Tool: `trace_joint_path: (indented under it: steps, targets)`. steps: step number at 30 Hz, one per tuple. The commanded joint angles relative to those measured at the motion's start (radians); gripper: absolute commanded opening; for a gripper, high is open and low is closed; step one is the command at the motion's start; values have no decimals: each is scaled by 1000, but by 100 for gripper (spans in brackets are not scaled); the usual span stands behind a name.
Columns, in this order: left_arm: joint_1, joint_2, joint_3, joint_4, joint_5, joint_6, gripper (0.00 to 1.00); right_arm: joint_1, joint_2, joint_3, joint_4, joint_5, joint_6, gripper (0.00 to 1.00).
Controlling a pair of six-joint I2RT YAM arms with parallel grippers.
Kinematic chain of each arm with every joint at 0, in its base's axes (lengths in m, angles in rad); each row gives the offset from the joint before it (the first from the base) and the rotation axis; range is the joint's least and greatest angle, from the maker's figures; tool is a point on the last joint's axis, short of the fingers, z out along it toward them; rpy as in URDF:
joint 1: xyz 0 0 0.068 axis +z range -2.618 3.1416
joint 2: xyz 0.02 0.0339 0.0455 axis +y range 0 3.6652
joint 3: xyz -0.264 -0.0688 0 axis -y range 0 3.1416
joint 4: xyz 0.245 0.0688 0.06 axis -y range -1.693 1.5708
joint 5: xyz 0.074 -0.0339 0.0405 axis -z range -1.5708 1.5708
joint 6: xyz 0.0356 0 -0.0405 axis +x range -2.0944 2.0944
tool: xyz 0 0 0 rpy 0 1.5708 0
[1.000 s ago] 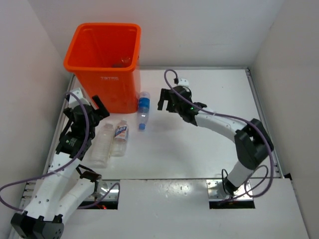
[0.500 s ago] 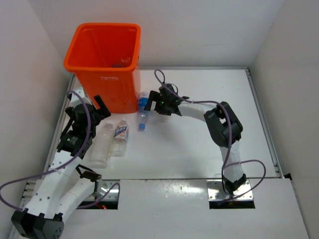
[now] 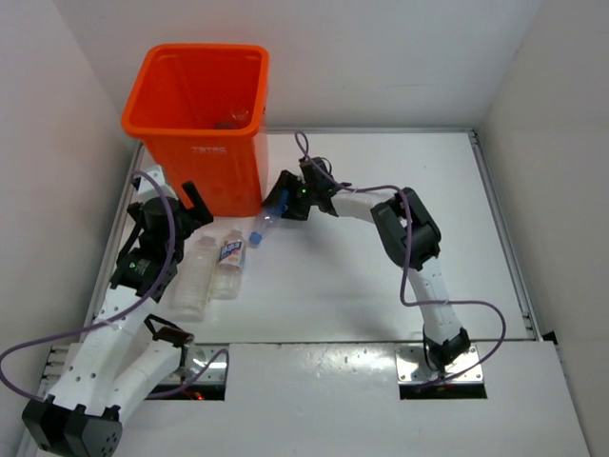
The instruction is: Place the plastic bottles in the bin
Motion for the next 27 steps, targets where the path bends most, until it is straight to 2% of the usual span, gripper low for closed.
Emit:
trace_joint_path:
  steps: [1, 2, 4, 7, 9, 12, 14, 17, 18, 21, 22, 25, 27]
  targets:
    - [-8, -2, 2, 32, 11, 8, 100, -17, 37, -52, 61, -90, 88, 77]
    - [-8, -2, 2, 32, 11, 8, 100, -31, 37, -87, 84, -101, 100, 69]
    - [-8, -2, 2, 32, 11, 8, 100, -56, 13, -130, 153, -124, 143, 62]
    - [-8, -2, 2, 32, 11, 8, 100, -91, -54, -291, 235, -136, 177, 58]
    - [-8, -2, 2, 32, 2, 8, 100, -128, -159, -400, 276, -113, 186, 58]
    - [-8, -2, -7, 32, -7, 8, 100, -187, -342, -501, 302, -75, 186, 51]
    - [-8, -2, -7, 32, -7, 8, 100, -209, -488, -502, 281, -32, 142, 48]
    - [-8, -2, -7, 32, -7, 8, 100, -209, -616, -422, 183, 79, 32, 45]
    - [-8, -2, -7, 32, -7, 8, 100, -171, -678, -352, 148, 118, 0, 43]
    - [-8, -2, -7, 32, -7, 8, 100, -69, -732, -194, 121, 314, -142, 37]
    - [-8, -2, -7, 32, -7, 8, 100, -38, -751, -159, 121, 433, -215, 36]
    - [-8, -2, -7, 32, -7, 8, 100, 89, -740, -30, 242, 641, -370, 31]
    - [-8, -2, -7, 32, -7, 8, 100, 134, -698, 41, 295, 687, -441, 31]
